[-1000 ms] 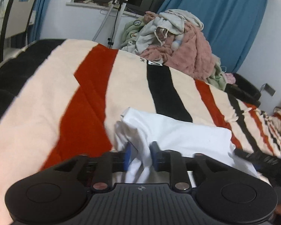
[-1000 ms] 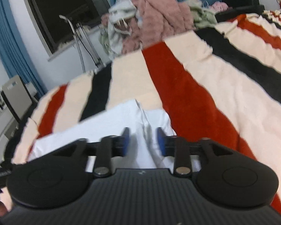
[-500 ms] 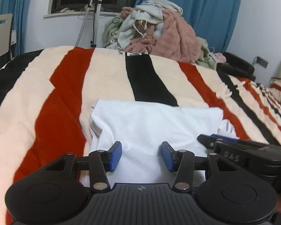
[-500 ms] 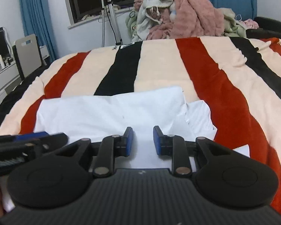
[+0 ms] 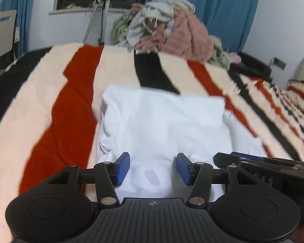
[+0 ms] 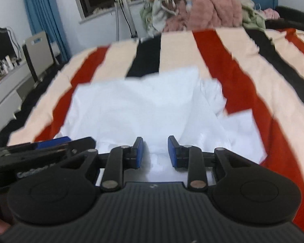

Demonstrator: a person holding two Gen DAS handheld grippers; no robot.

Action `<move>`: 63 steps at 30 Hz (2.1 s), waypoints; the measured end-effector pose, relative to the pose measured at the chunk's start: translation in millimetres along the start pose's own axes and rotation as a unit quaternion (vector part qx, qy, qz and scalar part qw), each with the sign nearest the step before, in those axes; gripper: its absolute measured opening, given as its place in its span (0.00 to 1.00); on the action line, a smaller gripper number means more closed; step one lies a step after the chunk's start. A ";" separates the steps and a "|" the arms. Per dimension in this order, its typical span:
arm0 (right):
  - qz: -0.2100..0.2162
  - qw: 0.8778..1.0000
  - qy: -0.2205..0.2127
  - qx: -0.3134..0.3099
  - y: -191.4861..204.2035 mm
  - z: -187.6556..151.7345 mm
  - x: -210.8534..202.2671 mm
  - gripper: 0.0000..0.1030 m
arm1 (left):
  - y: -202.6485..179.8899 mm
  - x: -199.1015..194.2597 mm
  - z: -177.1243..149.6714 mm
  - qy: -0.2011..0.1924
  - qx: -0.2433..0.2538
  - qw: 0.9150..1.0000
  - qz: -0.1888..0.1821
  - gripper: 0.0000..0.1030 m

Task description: Fold clothes

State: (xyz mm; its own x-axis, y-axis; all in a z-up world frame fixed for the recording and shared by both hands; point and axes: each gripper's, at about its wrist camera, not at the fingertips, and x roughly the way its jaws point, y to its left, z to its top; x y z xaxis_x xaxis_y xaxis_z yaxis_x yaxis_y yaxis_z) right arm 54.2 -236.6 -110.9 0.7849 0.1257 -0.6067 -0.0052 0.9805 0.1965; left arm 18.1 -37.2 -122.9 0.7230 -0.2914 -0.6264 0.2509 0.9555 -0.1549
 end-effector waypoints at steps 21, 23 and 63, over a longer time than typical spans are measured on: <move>0.184 0.838 0.046 0.512 -79.4 -69.6 -32.8 0.80 | 76.5 -32.7 -57.5 0.042 -0.429 0.885 -0.176 0.69; 0.173 0.846 0.035 0.502 -78.2 -62.4 -24.5 0.78 | 86.3 -23.1 -59.1 0.027 -0.463 0.869 -0.170 0.66; 0.069 0.895 -0.161 0.411 -274.4 166.6 -109.3 0.17 | -175.9 60.8 243.2 0.028 -0.181 0.945 -0.271 0.13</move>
State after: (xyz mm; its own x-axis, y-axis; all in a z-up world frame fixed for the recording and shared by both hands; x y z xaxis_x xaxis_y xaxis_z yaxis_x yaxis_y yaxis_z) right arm 73.1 -544.6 29.9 0.9507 0.0569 -0.3047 0.2370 0.5000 0.8329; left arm 174.5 -234.0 52.1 0.5131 -0.7497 -0.4180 0.3300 0.6219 -0.7102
